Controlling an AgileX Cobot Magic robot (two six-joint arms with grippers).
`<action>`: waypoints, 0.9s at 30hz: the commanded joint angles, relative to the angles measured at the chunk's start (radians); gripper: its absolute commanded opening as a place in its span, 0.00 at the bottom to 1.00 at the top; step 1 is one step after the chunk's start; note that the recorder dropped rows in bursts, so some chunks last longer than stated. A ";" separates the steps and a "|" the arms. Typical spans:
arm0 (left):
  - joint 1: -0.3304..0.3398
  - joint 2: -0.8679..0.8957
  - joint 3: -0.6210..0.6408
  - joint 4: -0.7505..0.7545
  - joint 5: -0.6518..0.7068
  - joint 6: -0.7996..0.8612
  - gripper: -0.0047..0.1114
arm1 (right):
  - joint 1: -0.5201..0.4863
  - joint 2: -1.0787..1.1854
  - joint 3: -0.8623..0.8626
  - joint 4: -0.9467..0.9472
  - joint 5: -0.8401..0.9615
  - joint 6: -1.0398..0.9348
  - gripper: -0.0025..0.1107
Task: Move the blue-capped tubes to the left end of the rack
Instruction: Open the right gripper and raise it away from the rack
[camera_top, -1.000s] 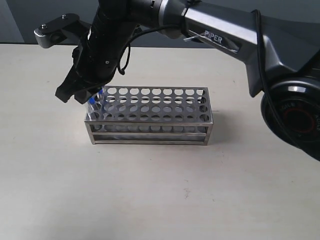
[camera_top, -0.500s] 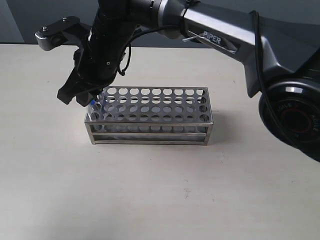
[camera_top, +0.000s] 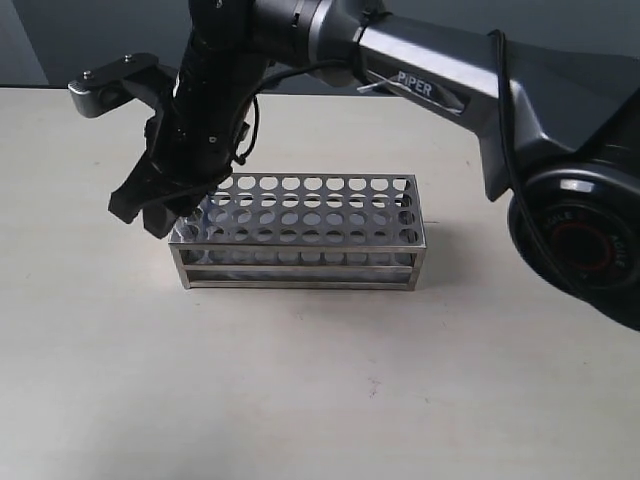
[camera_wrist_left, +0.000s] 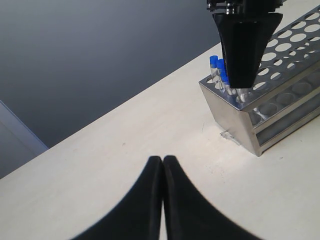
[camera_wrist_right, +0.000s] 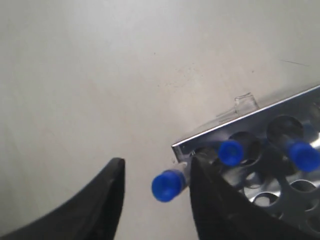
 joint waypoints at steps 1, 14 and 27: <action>-0.004 0.003 -0.005 0.000 -0.005 -0.005 0.05 | 0.006 -0.003 0.004 0.032 0.027 0.028 0.37; -0.004 0.003 -0.005 0.000 -0.005 -0.005 0.05 | 0.006 -0.169 0.004 -0.168 0.027 0.110 0.26; -0.004 0.003 -0.005 -0.002 -0.005 -0.005 0.05 | 0.006 -0.444 0.004 -0.392 0.027 0.251 0.02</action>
